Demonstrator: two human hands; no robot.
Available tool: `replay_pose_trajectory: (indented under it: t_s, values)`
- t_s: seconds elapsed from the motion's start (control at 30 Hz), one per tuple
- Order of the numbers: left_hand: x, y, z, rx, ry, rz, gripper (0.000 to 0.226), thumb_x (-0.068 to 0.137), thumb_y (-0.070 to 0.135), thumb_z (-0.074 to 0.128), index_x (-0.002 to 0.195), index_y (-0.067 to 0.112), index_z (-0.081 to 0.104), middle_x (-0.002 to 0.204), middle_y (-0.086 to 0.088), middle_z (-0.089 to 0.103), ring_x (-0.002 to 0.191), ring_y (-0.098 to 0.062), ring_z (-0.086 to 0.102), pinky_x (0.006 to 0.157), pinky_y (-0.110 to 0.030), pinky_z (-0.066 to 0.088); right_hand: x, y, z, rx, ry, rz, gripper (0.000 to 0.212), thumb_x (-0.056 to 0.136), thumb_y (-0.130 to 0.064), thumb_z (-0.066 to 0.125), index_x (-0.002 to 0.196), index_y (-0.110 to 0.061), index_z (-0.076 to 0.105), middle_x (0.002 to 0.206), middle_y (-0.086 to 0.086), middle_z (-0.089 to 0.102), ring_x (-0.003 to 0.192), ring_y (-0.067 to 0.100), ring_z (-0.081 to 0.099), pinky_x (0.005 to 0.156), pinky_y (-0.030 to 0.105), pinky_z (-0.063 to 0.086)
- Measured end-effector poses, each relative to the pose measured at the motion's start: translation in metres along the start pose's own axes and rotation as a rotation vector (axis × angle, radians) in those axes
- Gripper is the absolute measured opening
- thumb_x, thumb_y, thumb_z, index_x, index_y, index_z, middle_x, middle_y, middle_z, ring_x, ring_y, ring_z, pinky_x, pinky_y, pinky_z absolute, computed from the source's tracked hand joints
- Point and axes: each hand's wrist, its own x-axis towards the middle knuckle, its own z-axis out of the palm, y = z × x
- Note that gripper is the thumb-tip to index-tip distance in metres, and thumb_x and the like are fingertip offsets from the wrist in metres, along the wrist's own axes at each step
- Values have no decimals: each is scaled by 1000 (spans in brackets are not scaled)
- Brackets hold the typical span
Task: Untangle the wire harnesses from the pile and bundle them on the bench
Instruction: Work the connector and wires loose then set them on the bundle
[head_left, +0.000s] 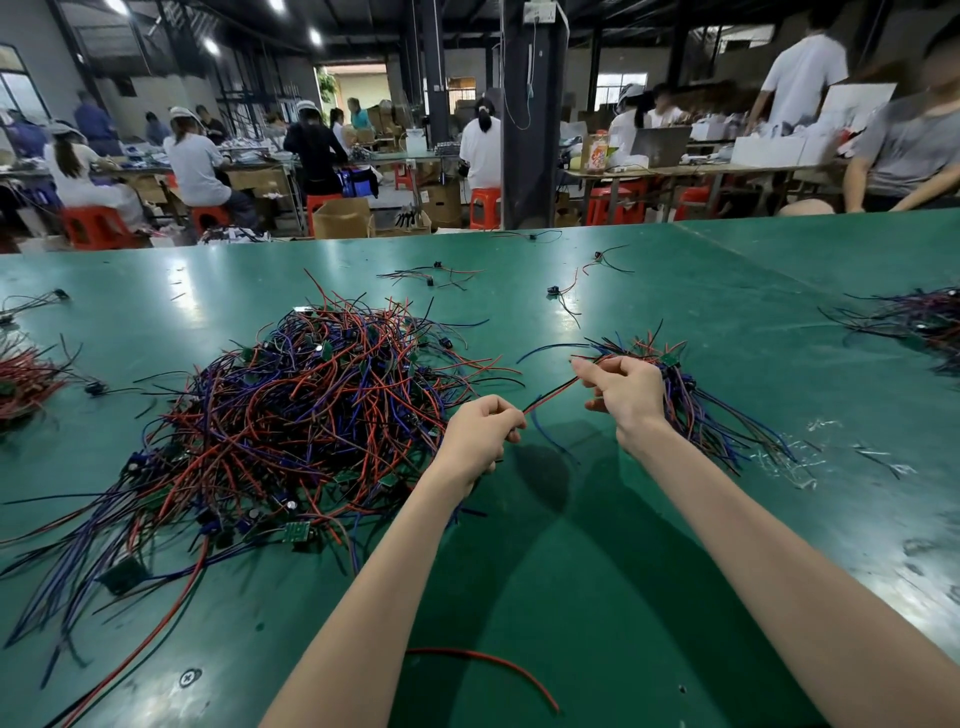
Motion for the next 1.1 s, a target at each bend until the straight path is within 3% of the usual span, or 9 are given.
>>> replay_pose_trajectory:
  t_s: [0.07, 0.23, 0.53, 0.67, 0.83, 0.97, 1.1]
  values:
    - [1, -1, -1, 23, 7, 0, 12, 88, 11, 55, 76, 12, 58, 63, 1, 53, 35, -6, 30, 36, -15, 22, -1, 0, 0, -87, 35, -49, 27, 72, -26, 82, 68, -11, 60, 67, 2, 62, 36, 7, 55, 46, 24, 51]
    - [3, -2, -6, 72, 11, 13, 14, 88, 13, 54, 75, 13, 60, 63, 2, 54, 37, -8, 30, 36, -17, 24, 0, 0, 2, 276, -43, 113, 20, 82, -12, 73, 71, -1, 60, 65, 9, 54, 38, 4, 47, 44, 22, 51]
    - [5, -4, -13, 80, -33, 5, 14, 89, 14, 54, 77, 14, 61, 65, 1, 54, 37, -6, 30, 36, -16, 24, 0, -10, 1, 515, 12, 338, 26, 80, -8, 73, 61, -1, 57, 41, 2, 53, 33, 8, 46, 42, 21, 50]
    - [5, -4, -14, 51, -62, -8, 14, 90, 13, 55, 77, 14, 62, 62, 2, 53, 36, -5, 29, 36, -15, 22, 1, -9, -2, 459, 47, 206, 28, 72, -1, 79, 58, -4, 54, 41, 1, 52, 33, 10, 50, 44, 20, 51]
    - [6, -4, -16, 50, -71, -10, 15, 89, 14, 56, 77, 13, 64, 59, 3, 54, 36, -5, 29, 35, -17, 22, 3, -9, -5, 201, 68, 50, 28, 73, -14, 81, 61, -7, 56, 41, -5, 56, 37, 15, 58, 47, 22, 53]
    - [9, -6, -17, 36, -74, -20, 16, 90, 13, 56, 76, 14, 64, 59, 3, 53, 35, -5, 28, 35, -15, 21, 4, -10, -4, 368, 15, 170, 26, 77, -9, 76, 62, -4, 56, 44, 2, 54, 31, 7, 44, 40, 20, 48]
    - [10, -7, -18, 39, -106, -16, 18, 89, 14, 57, 73, 17, 65, 59, 3, 54, 35, -5, 29, 35, -13, 20, 6, -12, -9, 489, -30, 368, 23, 79, -8, 74, 63, -4, 57, 41, 2, 55, 31, 5, 44, 36, 15, 42]
